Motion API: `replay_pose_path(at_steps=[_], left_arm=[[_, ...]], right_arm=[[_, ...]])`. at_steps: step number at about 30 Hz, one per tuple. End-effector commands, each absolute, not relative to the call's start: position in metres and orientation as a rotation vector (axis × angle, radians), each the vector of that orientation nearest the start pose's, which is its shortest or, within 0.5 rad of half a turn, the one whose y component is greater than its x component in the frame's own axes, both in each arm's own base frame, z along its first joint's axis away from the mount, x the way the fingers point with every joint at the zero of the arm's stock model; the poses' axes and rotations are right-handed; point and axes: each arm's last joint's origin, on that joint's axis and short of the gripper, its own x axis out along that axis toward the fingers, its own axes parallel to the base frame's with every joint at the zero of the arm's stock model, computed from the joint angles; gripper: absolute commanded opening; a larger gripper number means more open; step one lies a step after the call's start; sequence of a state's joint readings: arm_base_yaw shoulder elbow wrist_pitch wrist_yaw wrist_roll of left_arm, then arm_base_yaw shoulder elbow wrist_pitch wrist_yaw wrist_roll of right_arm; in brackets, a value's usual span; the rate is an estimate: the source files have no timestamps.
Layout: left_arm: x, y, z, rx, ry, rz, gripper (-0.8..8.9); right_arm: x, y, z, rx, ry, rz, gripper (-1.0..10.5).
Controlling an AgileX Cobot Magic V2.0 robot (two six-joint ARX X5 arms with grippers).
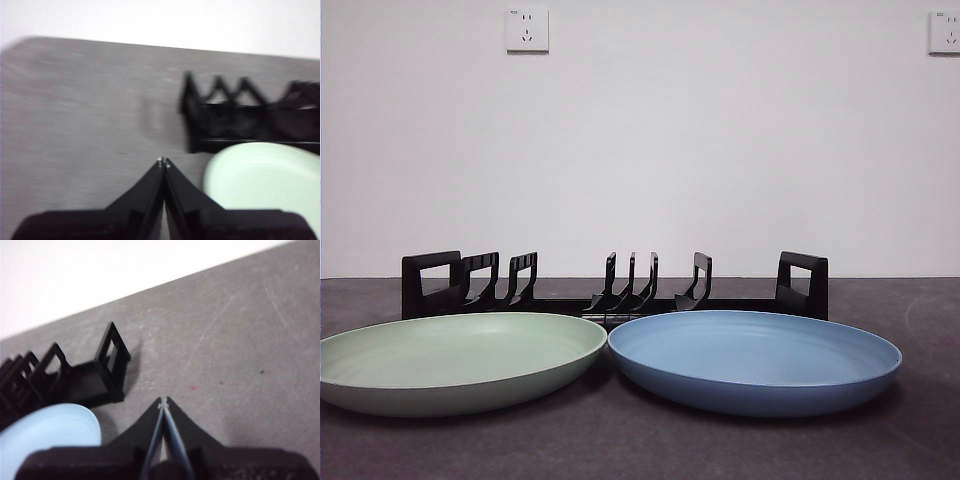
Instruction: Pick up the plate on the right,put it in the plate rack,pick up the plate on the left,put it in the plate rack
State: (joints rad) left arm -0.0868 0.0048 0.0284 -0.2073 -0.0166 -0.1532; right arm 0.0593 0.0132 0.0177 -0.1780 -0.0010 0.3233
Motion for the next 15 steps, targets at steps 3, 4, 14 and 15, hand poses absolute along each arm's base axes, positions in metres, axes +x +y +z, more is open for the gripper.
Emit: replay_pose_path(at_steps=[3,4,14,15], left_arm=[[0.094,-0.011,0.151,-0.248,0.201,-0.153,-0.03],[0.094,-0.011,0.152,-0.252,0.200,-0.177,-0.04],[0.091,-0.012,0.184,-0.318,0.158,-0.220,-0.06],[0.091,-0.012,0.189,-0.318,0.157,-0.225,-0.06]], right_arm=[[0.096,0.007,0.148,0.461,0.208,0.063,0.0],[0.096,0.008,0.149,0.462,0.209,0.076,0.0],[0.098,0.008,0.183,0.480,0.213,0.093,-0.1],[0.100,0.008,0.188,0.480,0.222,0.091,-0.1]])
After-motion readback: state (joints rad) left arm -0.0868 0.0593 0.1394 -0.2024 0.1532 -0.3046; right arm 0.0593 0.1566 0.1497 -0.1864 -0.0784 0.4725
